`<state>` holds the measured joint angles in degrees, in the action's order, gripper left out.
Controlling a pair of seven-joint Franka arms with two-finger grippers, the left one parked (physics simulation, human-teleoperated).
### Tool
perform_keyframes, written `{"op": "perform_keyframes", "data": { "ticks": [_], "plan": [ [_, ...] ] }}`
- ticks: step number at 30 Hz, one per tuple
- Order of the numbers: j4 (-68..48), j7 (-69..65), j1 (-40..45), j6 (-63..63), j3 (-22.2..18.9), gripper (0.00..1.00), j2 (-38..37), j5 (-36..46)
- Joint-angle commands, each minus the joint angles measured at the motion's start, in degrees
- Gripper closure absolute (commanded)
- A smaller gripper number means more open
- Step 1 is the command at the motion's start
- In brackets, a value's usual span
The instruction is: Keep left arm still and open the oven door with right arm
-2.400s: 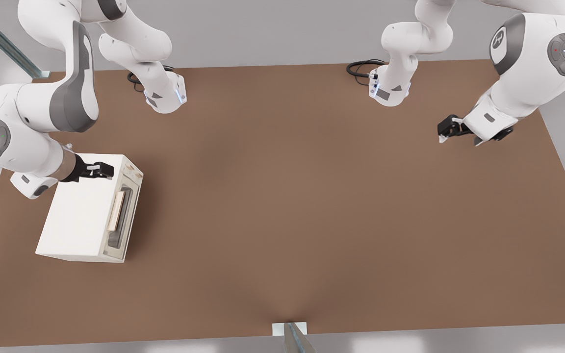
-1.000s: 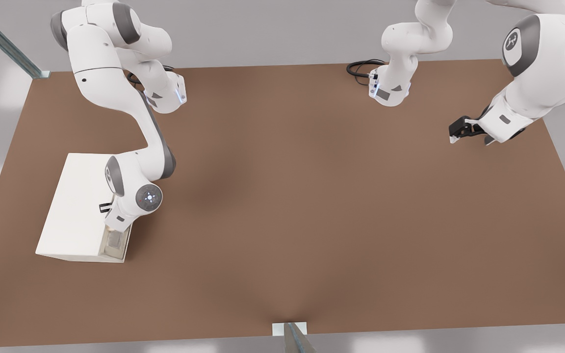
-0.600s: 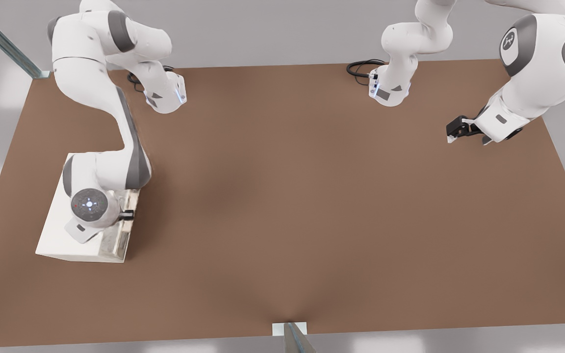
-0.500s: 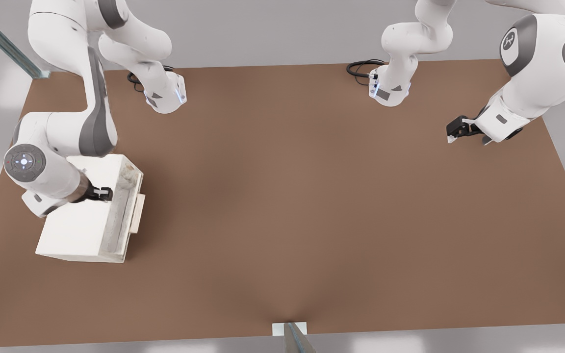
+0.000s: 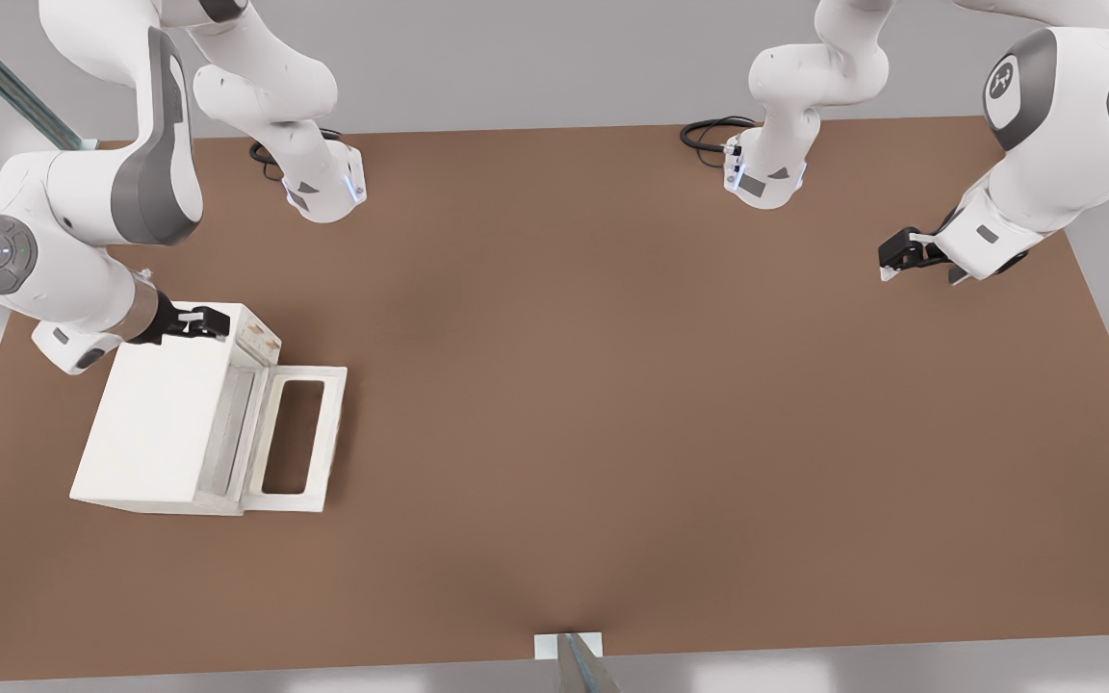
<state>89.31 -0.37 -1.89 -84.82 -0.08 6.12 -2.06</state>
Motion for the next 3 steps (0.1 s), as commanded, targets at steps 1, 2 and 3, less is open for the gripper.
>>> {"op": "perform_keyframes", "data": {
  "ticks": [1,2,3],
  "plan": [
    [0.0,-4.1,0.0,0.6,0.0,0.00,-0.1,0.0],
    [0.0,-4.1,0.0,0.6,0.0,0.00,-0.2,0.0],
    [0.0,-4.1,0.0,0.6,0.0,0.00,-0.2,0.0]
  ]
}}
